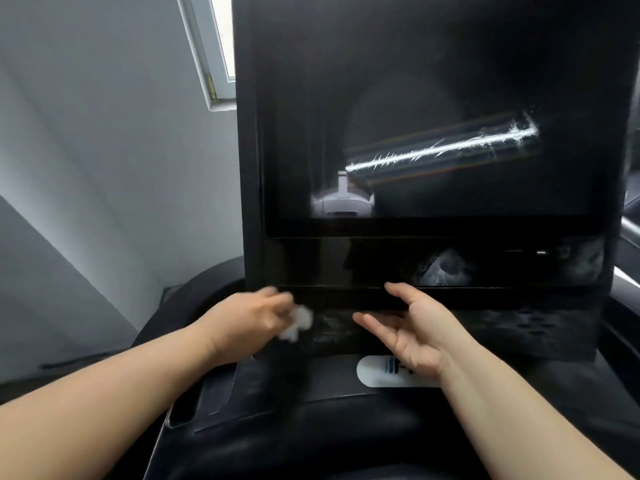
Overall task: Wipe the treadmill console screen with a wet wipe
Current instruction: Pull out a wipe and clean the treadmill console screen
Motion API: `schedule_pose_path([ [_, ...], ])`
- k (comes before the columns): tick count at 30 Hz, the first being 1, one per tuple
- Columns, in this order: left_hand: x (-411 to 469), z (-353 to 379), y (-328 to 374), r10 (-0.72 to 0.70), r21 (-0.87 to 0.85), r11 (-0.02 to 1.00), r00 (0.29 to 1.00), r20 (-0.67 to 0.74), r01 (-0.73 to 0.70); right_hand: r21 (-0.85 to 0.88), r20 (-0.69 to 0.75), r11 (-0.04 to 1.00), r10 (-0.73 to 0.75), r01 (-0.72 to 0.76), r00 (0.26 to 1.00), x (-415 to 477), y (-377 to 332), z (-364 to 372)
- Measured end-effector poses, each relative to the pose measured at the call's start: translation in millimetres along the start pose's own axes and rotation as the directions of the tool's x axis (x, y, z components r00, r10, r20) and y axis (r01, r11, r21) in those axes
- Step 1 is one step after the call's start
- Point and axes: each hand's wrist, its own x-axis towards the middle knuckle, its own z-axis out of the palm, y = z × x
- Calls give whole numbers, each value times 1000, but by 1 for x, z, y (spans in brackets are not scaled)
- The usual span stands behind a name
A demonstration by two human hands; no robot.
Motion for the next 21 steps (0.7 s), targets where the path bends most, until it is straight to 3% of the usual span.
schedule_pose_path([
  [2,-10,5,-4,-22,-39,999,1000,6,22,8,1,1000,-3,3,1000,1,0,-7],
  [4,5,0,5,-105,-78,992,990,-91,98,7,6,1000,-7,7,1000,3,0,-11],
  [7,46,-23,16,-226,-149,971,921,-319,187,-1,16,1000,-7,7,1000,6,0,-13],
  [9,63,-34,1,-315,-125,949,864,-392,289,-12,18,1000,-8,9,1000,7,0,-13],
  [11,67,-33,-9,-328,-74,942,855,-402,327,-15,18,1000,-9,9,1000,7,0,-14],
  [14,52,-16,14,-165,-33,986,960,-228,162,-9,23,1000,-7,7,1000,8,0,-14],
  [16,50,-15,18,-123,-37,992,973,-195,118,-10,25,1000,-11,11,1000,8,0,-14],
  [21,116,-32,-1,-308,-80,950,857,-412,303,-31,14,999,-14,14,1000,11,2,-15],
])
